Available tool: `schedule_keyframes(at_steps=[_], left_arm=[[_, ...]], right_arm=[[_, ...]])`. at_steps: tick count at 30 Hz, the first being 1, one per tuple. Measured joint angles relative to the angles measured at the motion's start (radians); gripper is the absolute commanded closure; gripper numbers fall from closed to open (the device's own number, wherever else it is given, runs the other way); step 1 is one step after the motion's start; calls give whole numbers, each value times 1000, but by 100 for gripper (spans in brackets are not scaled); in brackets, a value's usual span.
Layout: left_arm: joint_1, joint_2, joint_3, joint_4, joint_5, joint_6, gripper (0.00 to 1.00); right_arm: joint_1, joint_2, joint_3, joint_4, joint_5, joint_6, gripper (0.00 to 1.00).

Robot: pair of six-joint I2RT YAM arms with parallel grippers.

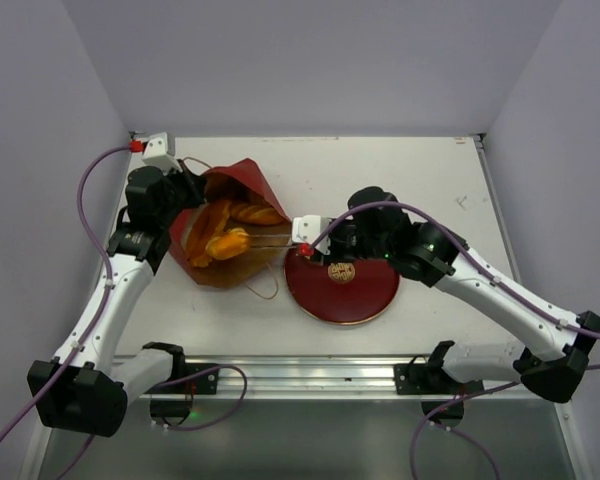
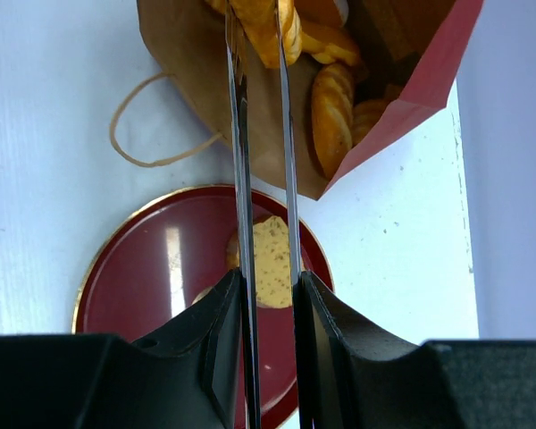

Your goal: Take the fake bread out of the paper bag

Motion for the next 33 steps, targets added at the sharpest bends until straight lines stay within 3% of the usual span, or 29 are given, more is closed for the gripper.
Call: schedule_keyframes(at_steps=[7, 24, 33], left_arm=[[0, 24, 21, -3, -42, -6, 100], [0, 17, 23, -11, -160, -3, 100], [0, -15, 23, -48, -209, 18, 100]], right_arm=[[-85, -96, 22, -44, -88, 90, 100], [-293, -308, 19, -189, -135, 334, 100], [-455, -381, -103, -201, -166, 520, 100]])
